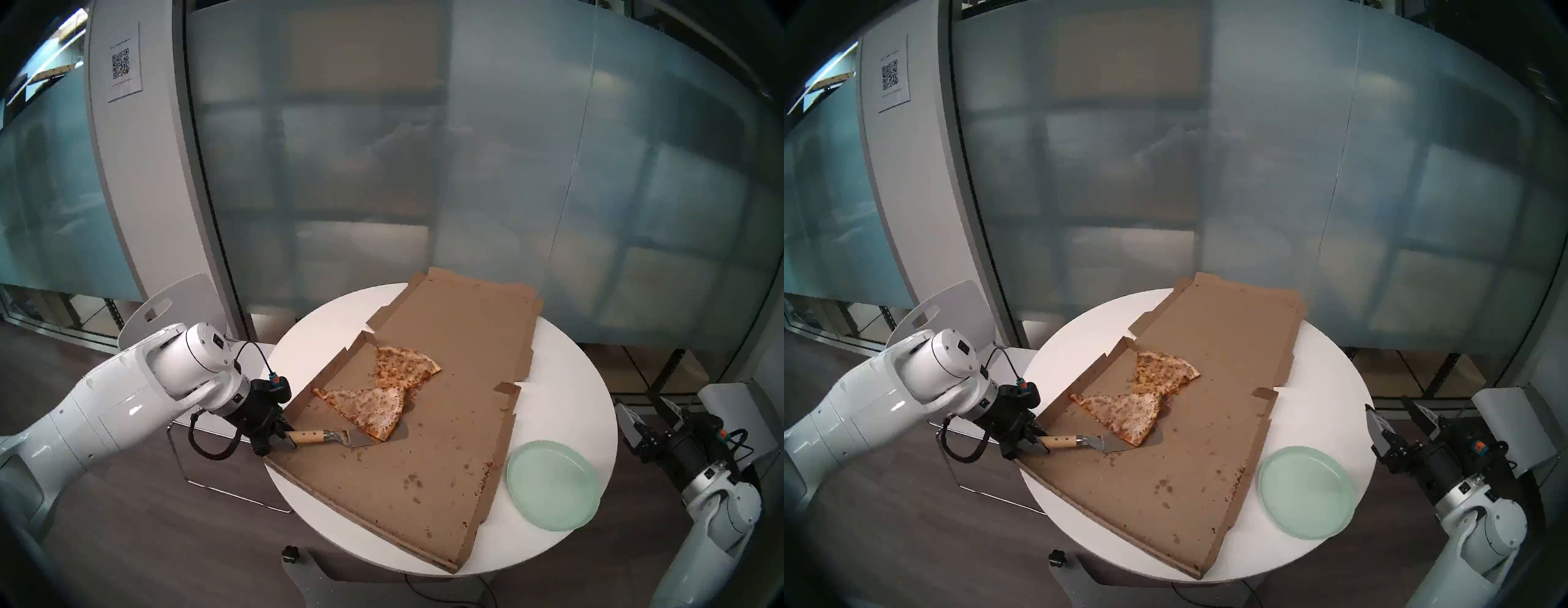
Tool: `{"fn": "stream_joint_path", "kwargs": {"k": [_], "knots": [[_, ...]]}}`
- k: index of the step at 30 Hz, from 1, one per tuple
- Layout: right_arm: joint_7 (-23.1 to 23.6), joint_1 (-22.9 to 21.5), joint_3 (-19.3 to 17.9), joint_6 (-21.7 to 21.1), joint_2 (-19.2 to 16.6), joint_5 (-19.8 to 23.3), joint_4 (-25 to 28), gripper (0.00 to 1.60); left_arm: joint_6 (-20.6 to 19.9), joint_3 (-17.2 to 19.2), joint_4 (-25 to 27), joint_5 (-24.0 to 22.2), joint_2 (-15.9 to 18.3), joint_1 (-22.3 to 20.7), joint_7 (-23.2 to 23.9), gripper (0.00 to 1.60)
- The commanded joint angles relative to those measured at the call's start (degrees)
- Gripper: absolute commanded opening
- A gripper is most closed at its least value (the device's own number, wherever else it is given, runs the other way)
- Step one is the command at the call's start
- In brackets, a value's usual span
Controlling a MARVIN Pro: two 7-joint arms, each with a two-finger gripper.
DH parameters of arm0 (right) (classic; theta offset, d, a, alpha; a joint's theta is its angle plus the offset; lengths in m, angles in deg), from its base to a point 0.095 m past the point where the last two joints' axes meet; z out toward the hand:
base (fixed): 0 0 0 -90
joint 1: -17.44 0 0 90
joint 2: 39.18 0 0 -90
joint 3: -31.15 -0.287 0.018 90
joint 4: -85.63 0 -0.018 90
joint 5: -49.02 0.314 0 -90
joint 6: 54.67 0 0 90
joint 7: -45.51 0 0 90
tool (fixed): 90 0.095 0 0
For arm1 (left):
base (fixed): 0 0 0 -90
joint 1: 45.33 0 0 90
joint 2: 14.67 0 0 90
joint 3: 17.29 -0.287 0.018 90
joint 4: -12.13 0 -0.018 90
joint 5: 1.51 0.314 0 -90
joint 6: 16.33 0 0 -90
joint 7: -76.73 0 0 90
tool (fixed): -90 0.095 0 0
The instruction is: Put pizza slice onto the plate
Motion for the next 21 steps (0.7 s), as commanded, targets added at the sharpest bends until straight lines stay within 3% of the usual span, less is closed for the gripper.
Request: {"fn": "stream_joint_path", "kwargs": {"k": [1, 14, 21], "knots": [[0.11, -0.17, -0.12, 0.00, 0.09, 0.43, 0.96, 1.60, -0.35, 2.67, 1.17, -1.90, 1.07, 1.15, -1.97, 0.00], [0.11, -0.17, -0.12, -0.01, 0.09, 0.43, 0.97, 1.60, -1.04, 4.68, 1.81, -4.48, 1.27, 4.35, -5.74, 0.00], [0.11, -0.17, -0.12, 0.01, 0.08, 0.42, 0.94, 1.60, -2.02, 7.78, 1.96, -9.17, 1.34, 5.58, -5.75, 0.00]]}}
